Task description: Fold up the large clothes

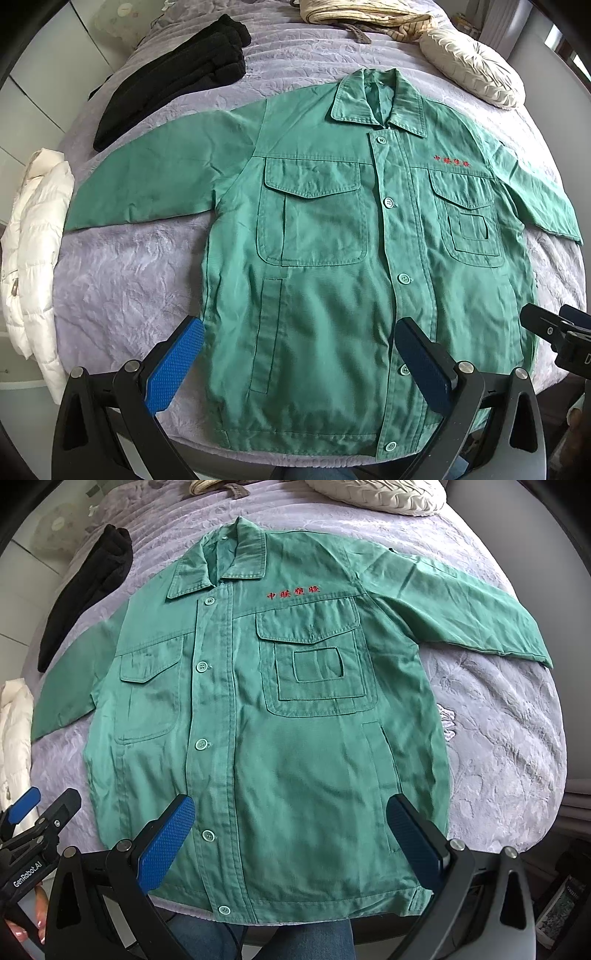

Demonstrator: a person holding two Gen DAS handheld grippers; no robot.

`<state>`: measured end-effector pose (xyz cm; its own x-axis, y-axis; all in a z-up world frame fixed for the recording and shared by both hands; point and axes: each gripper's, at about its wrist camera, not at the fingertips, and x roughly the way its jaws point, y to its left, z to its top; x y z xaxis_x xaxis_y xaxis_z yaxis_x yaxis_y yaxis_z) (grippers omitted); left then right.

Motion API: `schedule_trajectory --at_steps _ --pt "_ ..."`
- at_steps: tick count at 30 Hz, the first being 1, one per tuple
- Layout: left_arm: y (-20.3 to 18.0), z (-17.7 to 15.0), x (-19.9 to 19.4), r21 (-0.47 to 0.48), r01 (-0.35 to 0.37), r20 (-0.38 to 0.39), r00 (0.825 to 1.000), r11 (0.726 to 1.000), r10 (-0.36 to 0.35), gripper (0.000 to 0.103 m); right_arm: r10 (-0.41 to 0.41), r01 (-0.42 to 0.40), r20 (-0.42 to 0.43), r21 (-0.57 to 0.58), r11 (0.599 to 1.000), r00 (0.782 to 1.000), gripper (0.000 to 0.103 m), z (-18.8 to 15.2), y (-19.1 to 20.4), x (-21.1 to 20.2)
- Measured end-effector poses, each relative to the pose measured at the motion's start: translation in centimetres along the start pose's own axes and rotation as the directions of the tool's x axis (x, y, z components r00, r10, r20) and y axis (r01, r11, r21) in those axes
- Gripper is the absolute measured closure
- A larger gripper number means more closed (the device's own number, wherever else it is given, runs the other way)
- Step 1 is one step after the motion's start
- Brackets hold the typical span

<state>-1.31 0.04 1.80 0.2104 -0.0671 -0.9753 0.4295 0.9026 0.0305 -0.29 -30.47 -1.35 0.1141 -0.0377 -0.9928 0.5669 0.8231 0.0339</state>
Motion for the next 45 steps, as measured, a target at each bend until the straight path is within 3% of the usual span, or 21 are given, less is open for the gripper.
schedule_trajectory --at_steps 45 --pt "0.46 -0.32 -0.53 0.008 -0.015 0.007 1.000 1.000 0.015 0.000 -0.003 0.003 -0.003 -0.004 1.000 1.000 0.000 -0.12 0.04 -0.12"
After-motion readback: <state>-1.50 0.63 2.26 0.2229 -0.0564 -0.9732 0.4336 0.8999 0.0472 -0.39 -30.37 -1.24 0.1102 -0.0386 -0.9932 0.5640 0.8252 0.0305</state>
